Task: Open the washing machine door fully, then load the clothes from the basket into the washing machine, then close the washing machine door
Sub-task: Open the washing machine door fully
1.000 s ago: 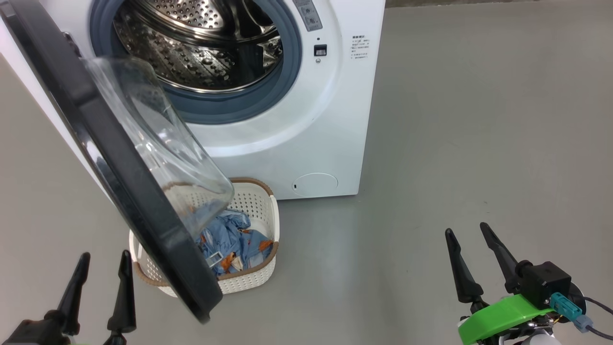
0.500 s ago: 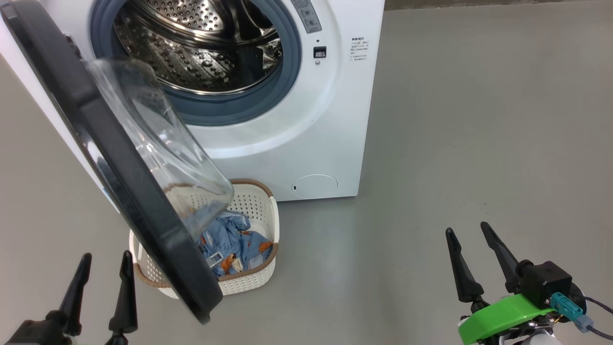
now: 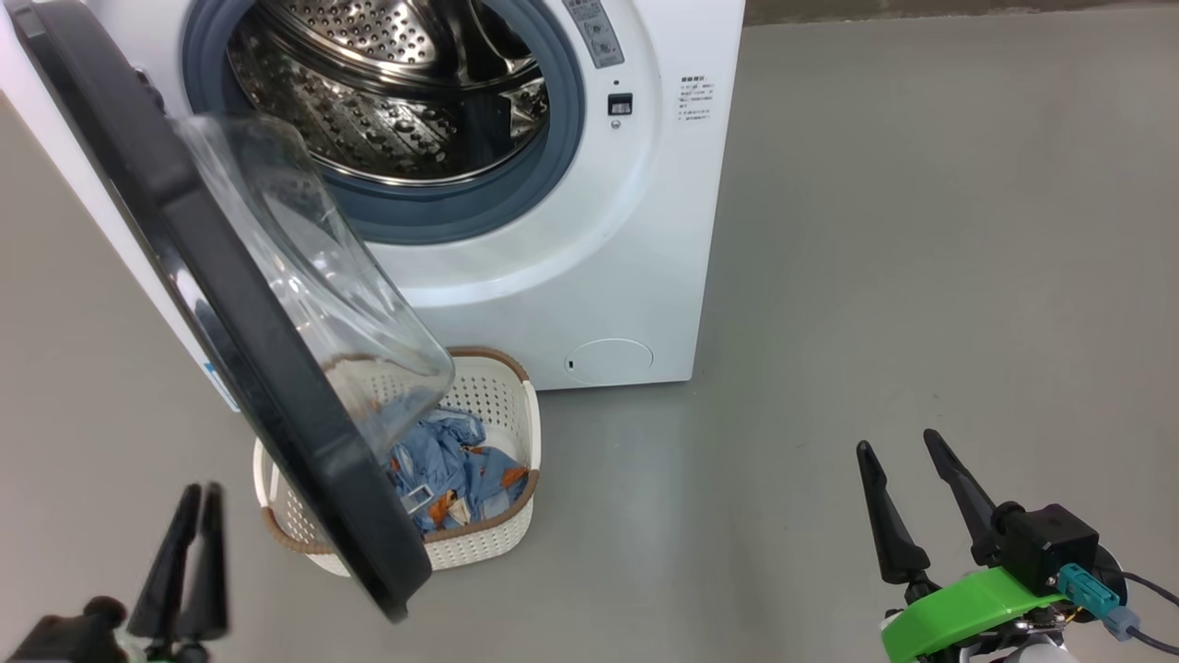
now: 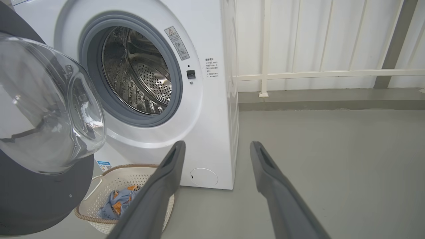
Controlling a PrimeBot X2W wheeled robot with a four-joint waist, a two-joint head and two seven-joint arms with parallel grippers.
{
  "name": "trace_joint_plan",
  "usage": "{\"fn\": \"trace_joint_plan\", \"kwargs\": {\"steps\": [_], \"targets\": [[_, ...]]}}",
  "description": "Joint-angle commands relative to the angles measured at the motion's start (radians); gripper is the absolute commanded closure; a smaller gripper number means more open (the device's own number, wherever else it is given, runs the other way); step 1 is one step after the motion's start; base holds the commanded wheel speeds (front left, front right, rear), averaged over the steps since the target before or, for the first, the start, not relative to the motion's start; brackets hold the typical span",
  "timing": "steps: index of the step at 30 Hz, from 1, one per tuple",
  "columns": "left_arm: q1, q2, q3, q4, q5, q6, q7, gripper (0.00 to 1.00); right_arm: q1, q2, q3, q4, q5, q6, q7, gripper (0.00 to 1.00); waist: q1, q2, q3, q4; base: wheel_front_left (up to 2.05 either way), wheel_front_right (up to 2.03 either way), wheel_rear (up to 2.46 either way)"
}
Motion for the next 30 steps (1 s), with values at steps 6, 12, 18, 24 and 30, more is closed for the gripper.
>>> {"fn": "trace_joint_plan", "kwargs": {"steps": [6,12,18,24,30], "targets": [[-0.074,0.019,0.095,-0.146,0.015,-0.003,-0.008,1.00,0.007,0.001,0.022,-0.019,0.004,0.002,-0.012,0.00,0.0000,0.0000,-0.003,0.002,0.00,0.00,0.00],[-0.141,0.031,0.098,-0.338,0.025,-0.003,-0.008,1.00,0.011,0.001,0.020,-0.018,0.009,0.002,-0.012,0.00,0.0000,0.0000,0.001,0.001,0.00,0.00,0.00],[-0.193,0.053,0.018,-0.509,0.024,-0.003,-0.008,1.00,0.012,0.001,0.019,-0.014,0.013,0.002,-0.012,0.00,0.0000,0.0000,0.004,0.000,0.00,0.00,0.00],[-0.211,0.069,-0.093,-0.598,0.017,-0.003,-0.008,1.00,0.013,0.001,0.017,-0.013,0.014,0.002,-0.012,0.00,0.0000,0.0000,0.007,-0.001,0.00,0.00,0.00],[-0.216,0.079,-0.226,-0.636,0.006,-0.003,-0.008,1.00,0.013,0.001,0.017,-0.012,0.013,0.002,-0.012,0.00,0.0000,0.0000,0.011,-0.001,0.00,0.00,0.00]]}}
